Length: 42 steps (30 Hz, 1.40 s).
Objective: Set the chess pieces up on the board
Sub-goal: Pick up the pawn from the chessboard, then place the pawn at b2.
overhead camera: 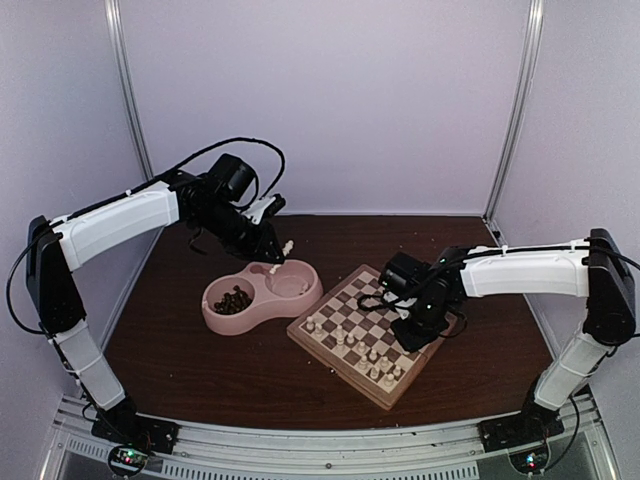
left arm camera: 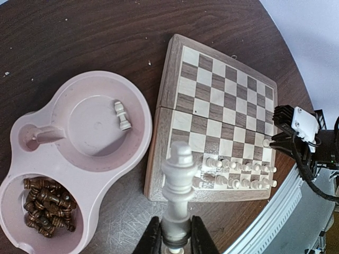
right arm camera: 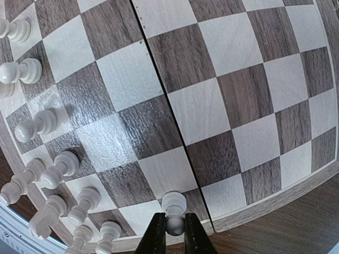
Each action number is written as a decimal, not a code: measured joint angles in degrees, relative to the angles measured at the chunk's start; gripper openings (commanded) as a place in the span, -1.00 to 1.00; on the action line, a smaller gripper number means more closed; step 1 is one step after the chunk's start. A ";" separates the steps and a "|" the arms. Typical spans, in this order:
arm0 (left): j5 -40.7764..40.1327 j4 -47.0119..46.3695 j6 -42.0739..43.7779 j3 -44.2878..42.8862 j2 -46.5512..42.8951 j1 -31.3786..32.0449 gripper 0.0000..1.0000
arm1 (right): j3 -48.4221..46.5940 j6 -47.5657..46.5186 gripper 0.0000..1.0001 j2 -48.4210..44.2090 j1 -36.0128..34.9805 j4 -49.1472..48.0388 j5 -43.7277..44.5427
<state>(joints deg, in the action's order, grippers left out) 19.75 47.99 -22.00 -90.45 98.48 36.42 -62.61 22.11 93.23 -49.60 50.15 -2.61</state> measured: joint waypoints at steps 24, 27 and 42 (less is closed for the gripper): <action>-0.26 0.02 -0.07 0.02 -0.02 0.00 -0.66 | -27.93 -5.14 -0.83 13.31 -3.87 1.53 -0.44; -0.50 0.02 -0.04 0.02 -0.02 0.00 -0.66 | -30.42 -5.70 -0.84 16.46 -4.33 1.73 -0.59; -1.86 -0.02 -0.02 0.44 -0.31 0.00 -0.67 | -37.79 -7.34 -0.83 25.44 -4.46 2.10 -2.69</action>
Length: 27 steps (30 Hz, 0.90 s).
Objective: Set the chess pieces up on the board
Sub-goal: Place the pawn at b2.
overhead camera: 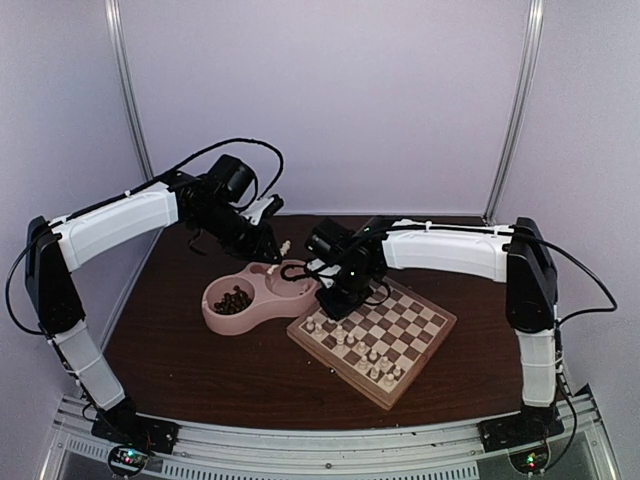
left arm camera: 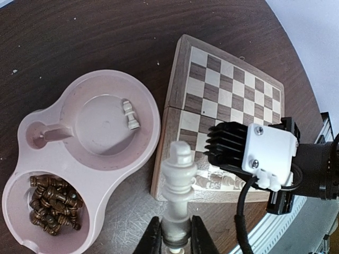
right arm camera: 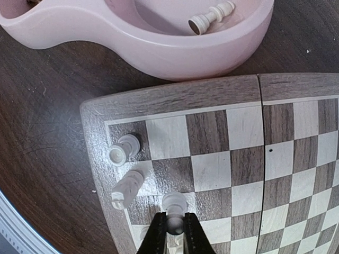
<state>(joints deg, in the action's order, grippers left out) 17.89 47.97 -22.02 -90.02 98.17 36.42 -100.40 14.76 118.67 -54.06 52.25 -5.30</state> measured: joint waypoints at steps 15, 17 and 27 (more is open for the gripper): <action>-3.32 0.04 0.00 0.68 -1.97 0.00 -0.67 | -1.57 -0.04 -0.82 3.15 -0.28 0.50 -0.55; -3.58 0.04 0.00 0.68 -2.03 0.00 -0.67 | -1.79 -0.04 -0.81 3.39 -0.33 0.48 -0.68; -3.76 0.07 0.02 1.14 -2.03 0.00 -0.67 | -3.17 -0.24 -0.76 4.87 -0.35 0.66 -0.74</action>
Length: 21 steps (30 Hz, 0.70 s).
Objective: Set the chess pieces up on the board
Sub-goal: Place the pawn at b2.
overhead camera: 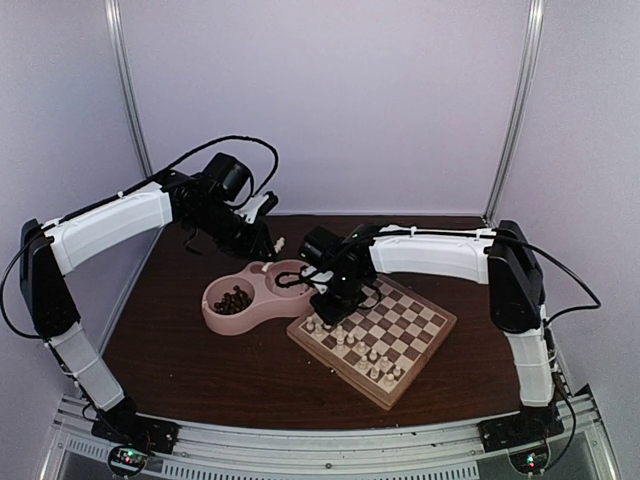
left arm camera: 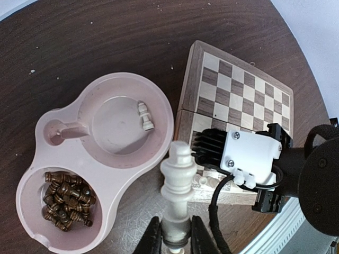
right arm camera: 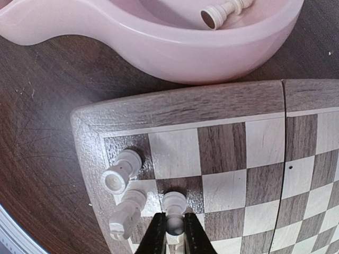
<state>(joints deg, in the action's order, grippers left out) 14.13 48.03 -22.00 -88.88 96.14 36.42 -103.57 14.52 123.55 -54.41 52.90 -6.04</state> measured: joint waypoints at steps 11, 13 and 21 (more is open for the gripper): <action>0.00 -0.02 0.00 0.17 0.00 0.00 -0.67 | -0.33 -0.90 -0.43 0.59 0.00 0.11 0.24; 0.02 -0.02 0.00 0.17 0.00 -0.02 -0.67 | -0.33 -0.85 -0.42 0.59 0.00 0.09 0.35; 0.02 -0.04 0.02 0.39 0.00 -0.02 -0.67 | 0.37 -0.87 -0.40 -1.49 0.00 -0.52 1.03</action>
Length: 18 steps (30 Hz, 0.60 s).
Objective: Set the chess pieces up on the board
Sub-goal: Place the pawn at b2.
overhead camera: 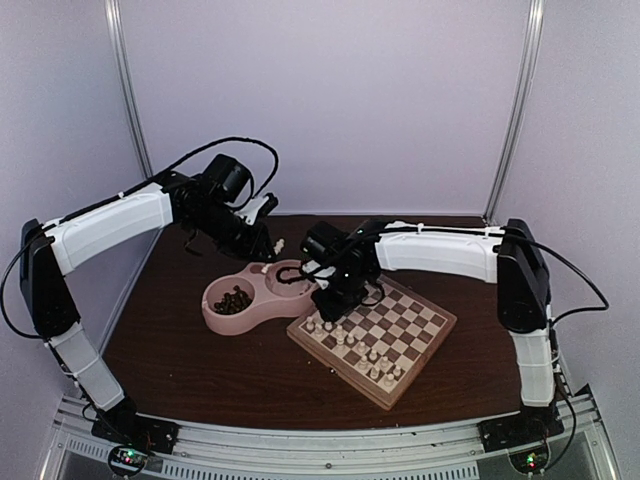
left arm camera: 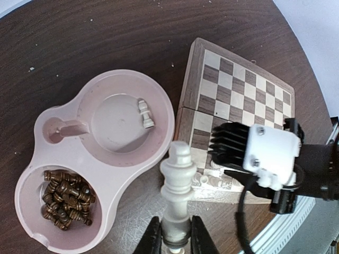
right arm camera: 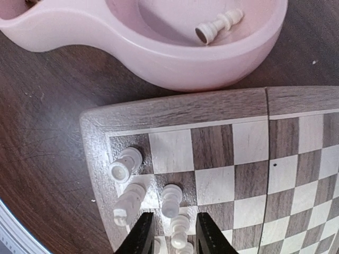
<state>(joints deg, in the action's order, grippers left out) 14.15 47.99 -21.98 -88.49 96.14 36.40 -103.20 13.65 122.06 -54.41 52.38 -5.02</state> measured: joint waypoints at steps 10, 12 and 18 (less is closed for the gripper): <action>4.22 -1.77 0.85 1.68 0.00 0.00 -0.76 | 14.49 0.09 -0.33 -21.79 0.00 -9.90 0.44; 7.13 -4.79 1.14 4.48 -0.35 0.00 -0.76 | 18.08 0.96 -0.28 -25.51 0.02 -13.44 -1.51; 14.58 -13.00 2.64 15.82 -4.94 0.63 -0.74 | 23.32 6.88 0.00 -30.01 0.00 -21.31 -8.92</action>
<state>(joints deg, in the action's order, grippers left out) 28.73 34.98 -19.33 -72.66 91.20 37.04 -79.88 20.53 92.05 -54.41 31.07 -13.93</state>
